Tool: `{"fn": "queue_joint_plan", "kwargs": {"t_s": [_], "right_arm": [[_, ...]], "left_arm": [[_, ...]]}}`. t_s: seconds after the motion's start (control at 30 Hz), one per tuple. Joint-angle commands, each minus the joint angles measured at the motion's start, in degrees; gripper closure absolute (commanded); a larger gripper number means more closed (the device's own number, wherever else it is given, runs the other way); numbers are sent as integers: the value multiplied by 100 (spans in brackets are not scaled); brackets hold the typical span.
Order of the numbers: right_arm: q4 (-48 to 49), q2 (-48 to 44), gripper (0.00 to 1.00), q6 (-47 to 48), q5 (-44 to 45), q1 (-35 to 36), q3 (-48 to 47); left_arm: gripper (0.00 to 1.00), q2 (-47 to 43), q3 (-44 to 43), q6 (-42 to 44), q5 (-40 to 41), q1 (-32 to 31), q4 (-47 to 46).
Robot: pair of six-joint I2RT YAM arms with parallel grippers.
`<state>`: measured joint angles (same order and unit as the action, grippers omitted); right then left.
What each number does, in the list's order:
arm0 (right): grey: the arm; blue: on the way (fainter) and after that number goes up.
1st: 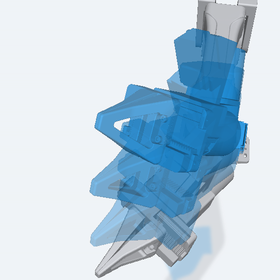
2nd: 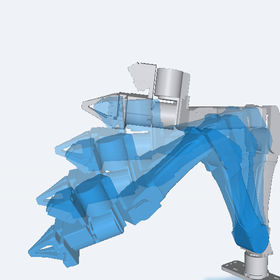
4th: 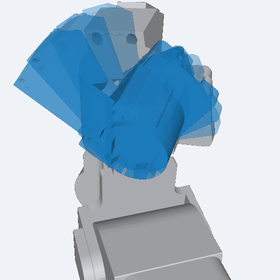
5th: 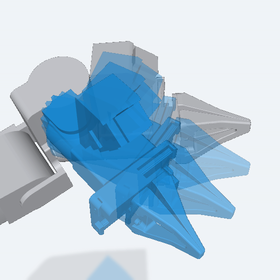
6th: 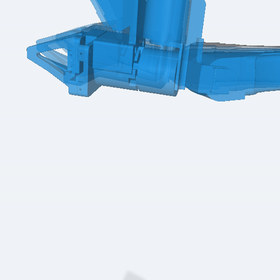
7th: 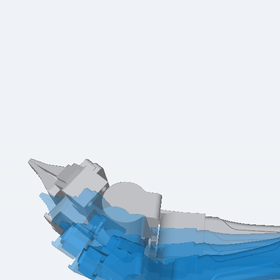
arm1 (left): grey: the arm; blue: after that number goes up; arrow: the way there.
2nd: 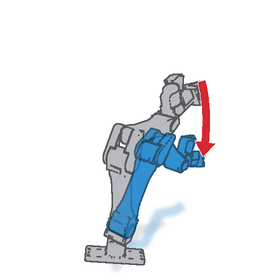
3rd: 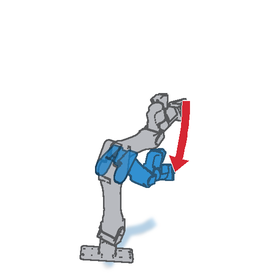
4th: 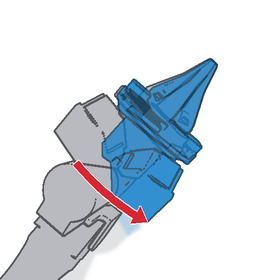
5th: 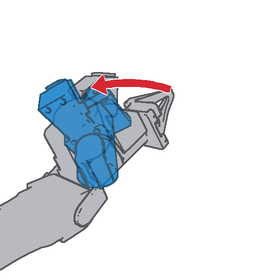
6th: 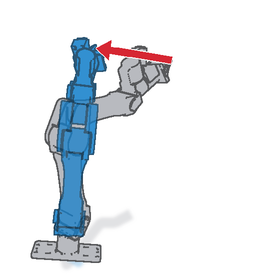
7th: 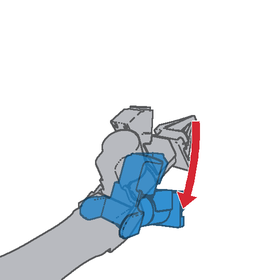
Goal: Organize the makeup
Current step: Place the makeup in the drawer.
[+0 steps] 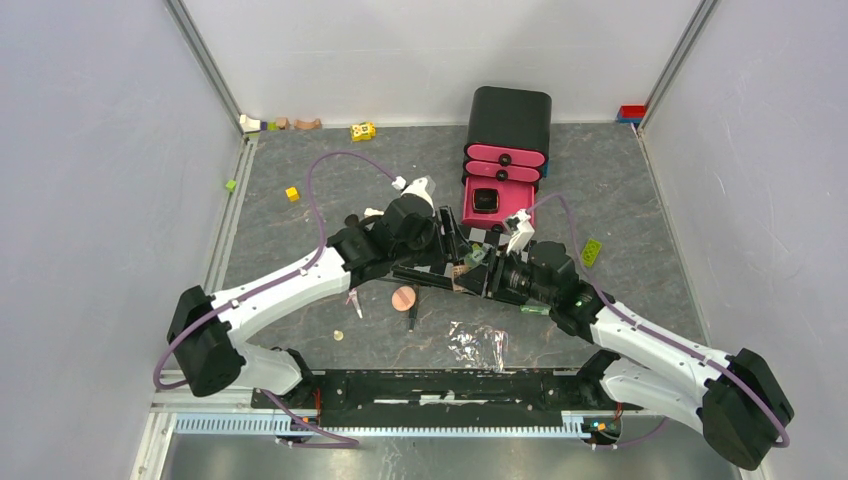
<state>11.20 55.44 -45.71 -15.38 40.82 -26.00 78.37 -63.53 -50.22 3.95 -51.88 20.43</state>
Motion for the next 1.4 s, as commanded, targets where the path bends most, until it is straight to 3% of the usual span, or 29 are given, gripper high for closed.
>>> {"fn": "queue_joint_plan", "kwargs": {"t_s": [0.0,0.17,0.53,1.0,1.37], "right_arm": [[-337,-99,81,351,393,-87,-308],[-981,6,81,895,732,-342,-605],[-2325,1318,81,2250,1343,-1431,-2043],[-3043,3230,81,3262,2062,-2029,-3807],[-3370,4026,82,3413,2175,-2277,-4547]], "left_arm": [[29,-321,-456,459,321,-18,392],[21,-545,-821,909,1188,35,1381],[21,-864,-1285,1750,2614,506,3340],[18,-1281,-1153,2870,3700,626,3683],[18,-1450,-396,2764,4182,626,3527]]}}
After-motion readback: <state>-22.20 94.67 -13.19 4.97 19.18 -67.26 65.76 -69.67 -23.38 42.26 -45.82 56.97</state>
